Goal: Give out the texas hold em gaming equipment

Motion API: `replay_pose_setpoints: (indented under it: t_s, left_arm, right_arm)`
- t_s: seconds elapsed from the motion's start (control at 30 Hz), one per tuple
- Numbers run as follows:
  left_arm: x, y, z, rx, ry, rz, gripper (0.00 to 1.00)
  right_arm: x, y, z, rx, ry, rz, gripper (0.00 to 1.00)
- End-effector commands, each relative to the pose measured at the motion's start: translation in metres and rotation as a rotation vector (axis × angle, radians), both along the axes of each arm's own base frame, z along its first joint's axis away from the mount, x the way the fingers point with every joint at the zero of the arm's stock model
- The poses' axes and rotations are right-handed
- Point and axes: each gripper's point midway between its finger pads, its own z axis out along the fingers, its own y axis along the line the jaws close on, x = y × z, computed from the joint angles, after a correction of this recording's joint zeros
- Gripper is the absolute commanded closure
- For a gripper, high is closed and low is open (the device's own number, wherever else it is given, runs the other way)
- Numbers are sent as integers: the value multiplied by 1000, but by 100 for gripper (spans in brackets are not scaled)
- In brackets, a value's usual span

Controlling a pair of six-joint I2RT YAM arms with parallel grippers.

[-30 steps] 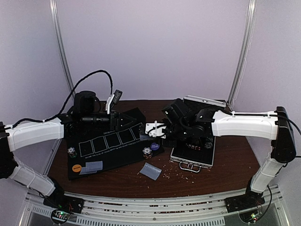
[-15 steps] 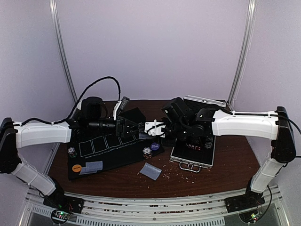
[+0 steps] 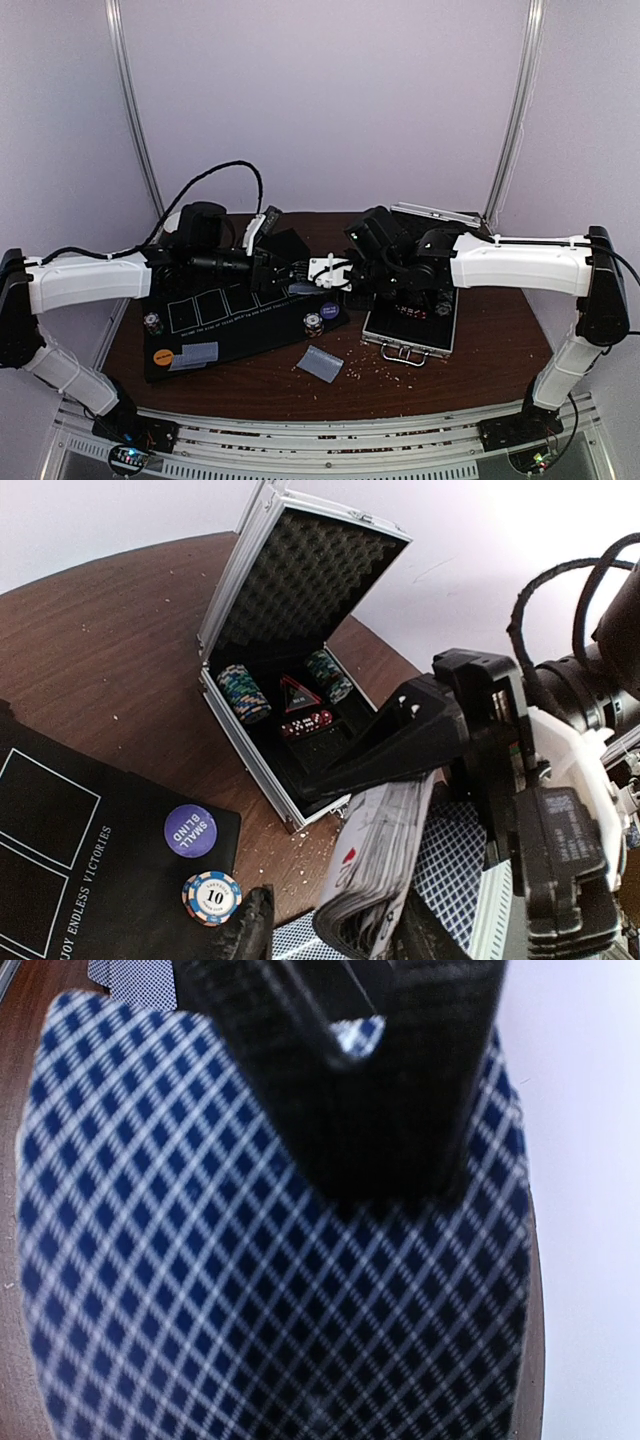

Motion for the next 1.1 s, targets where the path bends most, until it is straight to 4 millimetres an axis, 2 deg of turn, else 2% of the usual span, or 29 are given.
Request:
replay_pose_setpoints:
  t_s: [0.0,0.13,0.27,0.33,0.43,0.67,0.93,1.07]
  left_arm:
    - [2,9,9,22,-59,36,65]
    - [0,10,11,23,-62,28,69]
    - [-6,10,16,11,-66,3,85]
    - [-7,11,19,9,-71,-1,89]
    - [-10,12,23,4,-79,-3,99]
    - [-18,17,32,5,-104,-24,100]
    - [-30,29,57,-29,-159,-59,100]
    - [-32,43,53,17,-150,-62,100]
  right_arm:
    - [2,7,12,30,-16,-2,58]
    - [2,7,12,30,-18,-1,58]
    - [3,6,13,28,-20,-5,58]
    - [2,5,13,27,-19,-6,58]
    - [3,4,13,25,-20,-10,58]
    - [5,2,9,13,-25,-22,58]
    - [11,-6,5,8,-25,-52,59]
    - [15,-13,6,10,-29,-73,59]
